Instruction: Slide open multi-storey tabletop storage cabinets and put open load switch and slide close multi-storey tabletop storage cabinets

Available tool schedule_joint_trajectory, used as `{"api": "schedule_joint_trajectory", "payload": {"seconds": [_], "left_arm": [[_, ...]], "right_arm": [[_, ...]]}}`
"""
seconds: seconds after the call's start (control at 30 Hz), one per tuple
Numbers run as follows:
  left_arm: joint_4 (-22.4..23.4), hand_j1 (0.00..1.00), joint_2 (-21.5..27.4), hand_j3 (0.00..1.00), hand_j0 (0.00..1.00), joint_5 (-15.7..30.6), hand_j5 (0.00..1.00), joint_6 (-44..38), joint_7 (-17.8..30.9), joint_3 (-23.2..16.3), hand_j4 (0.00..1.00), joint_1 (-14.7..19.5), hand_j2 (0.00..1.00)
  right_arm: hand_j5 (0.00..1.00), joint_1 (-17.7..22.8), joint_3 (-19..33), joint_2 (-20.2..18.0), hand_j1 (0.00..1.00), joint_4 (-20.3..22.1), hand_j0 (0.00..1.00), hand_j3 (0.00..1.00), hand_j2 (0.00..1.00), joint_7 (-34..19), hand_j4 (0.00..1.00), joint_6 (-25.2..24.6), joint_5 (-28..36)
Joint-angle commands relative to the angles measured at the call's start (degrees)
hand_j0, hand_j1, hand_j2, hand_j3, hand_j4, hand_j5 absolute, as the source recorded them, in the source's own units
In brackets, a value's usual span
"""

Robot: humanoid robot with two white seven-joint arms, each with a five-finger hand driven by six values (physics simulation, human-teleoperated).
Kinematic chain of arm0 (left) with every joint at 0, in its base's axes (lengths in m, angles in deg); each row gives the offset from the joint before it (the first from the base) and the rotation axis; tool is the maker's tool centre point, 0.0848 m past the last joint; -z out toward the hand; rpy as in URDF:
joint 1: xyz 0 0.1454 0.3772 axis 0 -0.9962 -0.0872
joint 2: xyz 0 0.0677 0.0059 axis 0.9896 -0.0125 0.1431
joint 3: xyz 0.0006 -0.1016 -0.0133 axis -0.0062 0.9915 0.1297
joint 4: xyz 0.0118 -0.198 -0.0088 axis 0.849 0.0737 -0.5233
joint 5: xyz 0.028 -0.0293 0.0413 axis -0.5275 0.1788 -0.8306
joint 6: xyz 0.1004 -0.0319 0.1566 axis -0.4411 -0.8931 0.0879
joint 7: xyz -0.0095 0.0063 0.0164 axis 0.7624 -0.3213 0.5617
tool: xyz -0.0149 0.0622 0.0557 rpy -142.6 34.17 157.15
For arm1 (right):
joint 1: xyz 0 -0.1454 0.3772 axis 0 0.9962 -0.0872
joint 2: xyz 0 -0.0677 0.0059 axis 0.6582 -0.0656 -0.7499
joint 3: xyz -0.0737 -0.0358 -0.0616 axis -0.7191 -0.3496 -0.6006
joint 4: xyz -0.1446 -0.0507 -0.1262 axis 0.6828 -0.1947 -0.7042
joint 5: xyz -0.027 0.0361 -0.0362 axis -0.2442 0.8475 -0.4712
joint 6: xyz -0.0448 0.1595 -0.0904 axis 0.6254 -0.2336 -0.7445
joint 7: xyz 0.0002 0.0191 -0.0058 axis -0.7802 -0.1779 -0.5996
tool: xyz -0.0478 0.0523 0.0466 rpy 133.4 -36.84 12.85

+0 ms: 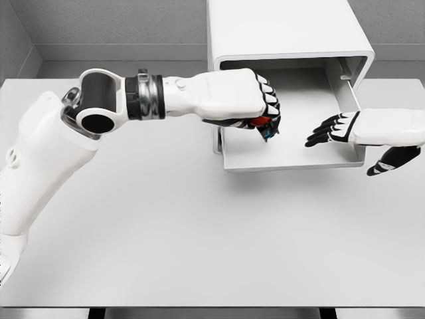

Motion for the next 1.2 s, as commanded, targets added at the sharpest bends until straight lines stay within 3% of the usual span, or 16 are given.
{"api": "schedule_joint_trajectory", "payload": {"seconds": [0.0, 0.13, 0.3, 0.43, 0.53, 0.6, 0.63, 0.97, 1.07, 1.17], "left_arm": [[1.5, 0.46, -1.1, 0.46, 0.46, -1.0, 0.46, -0.2, 0.0, -0.1, 0.46, 0.0, 0.46], [2.7, 0.49, -1.7, 0.49, 0.49, -1.8, 0.49, -0.2, 0.0, -0.1, 0.49, 0.0, 0.49], [3.3, 0.72, -2.2, 0.72, 0.72, -3.2, 0.72, -0.2, 0.0, -0.1, 0.72, 0.0, 0.72], [3.3, 0.80, -2.6, 0.80, 0.80, -3.6, 0.80, -0.2, 0.0, -0.1, 0.80, 0.0, 0.80], [3.3, 0.81, -2.6, 0.81, 0.81, -4.0, 0.81, -0.2, 0.0, -0.1, 0.81, 0.0, 0.81], [3.3, 0.93, -2.7, 0.93, 0.93, -4.0, 0.93, -0.2, 0.0, -0.1, 0.93, 0.0, 0.93], [3.3, 0.93, -2.6, 0.93, 0.93, -3.8, 0.93, -0.2, 0.0, 0.0, 0.93, 0.0, 0.93], [-0.4, 0.92, -1.4, 0.92, 0.92, 2.2, 0.92, -0.2, 0.0, 0.2, 0.92, -0.2, 0.92], [-2.9, 0.96, 1.5, 0.96, 0.96, 5.2, 0.96, -0.2, 0.0, 0.3, 0.96, 0.0, 0.96], [-7.7, 1.00, 8.0, 1.00, 1.00, 12.7, 1.00, -0.2, 0.0, 0.5, 1.00, 0.3, 1.00]], "right_arm": [[1.00, 0.0, 0.0, -0.2, 1.00, 0.1, 1.00, 1.00, 1.00, 0.0, 1.00, -0.1, 0.3], [1.00, 0.0, 0.0, -0.3, 1.00, 0.1, 1.00, 1.00, 1.00, 0.0, 1.00, -0.1, 0.3], [1.00, 0.1, -0.1, -0.3, 1.00, 0.1, 1.00, 1.00, 1.00, 0.0, 1.00, -0.1, 0.3], [1.00, 0.2, -0.1, -0.2, 1.00, 0.2, 1.00, 1.00, 1.00, 0.0, 1.00, -0.1, 0.3], [1.00, 0.2, -0.1, -0.2, 1.00, 0.2, 1.00, 1.00, 1.00, 0.0, 1.00, -0.1, 0.3], [1.00, 0.3, 0.0, -0.1, 1.00, 0.2, 1.00, 1.00, 1.00, 0.0, 1.00, -0.1, 0.3], [1.00, 0.2, 0.0, -0.1, 1.00, 0.2, 1.00, 1.00, 1.00, 0.0, 1.00, -0.1, 0.3], [1.00, 0.4, 0.0, 0.1, 1.00, 0.1, 1.00, 1.00, 1.00, 0.1, 1.00, -0.1, 0.4], [1.00, 0.4, 0.1, 0.2, 1.00, 0.1, 1.00, 1.00, 1.00, 0.2, 1.00, -0.1, 0.3], [1.00, 0.4, 0.1, 0.2, 1.00, 0.1, 1.00, 1.00, 1.00, 0.1, 1.00, -0.1, 0.2]]}}
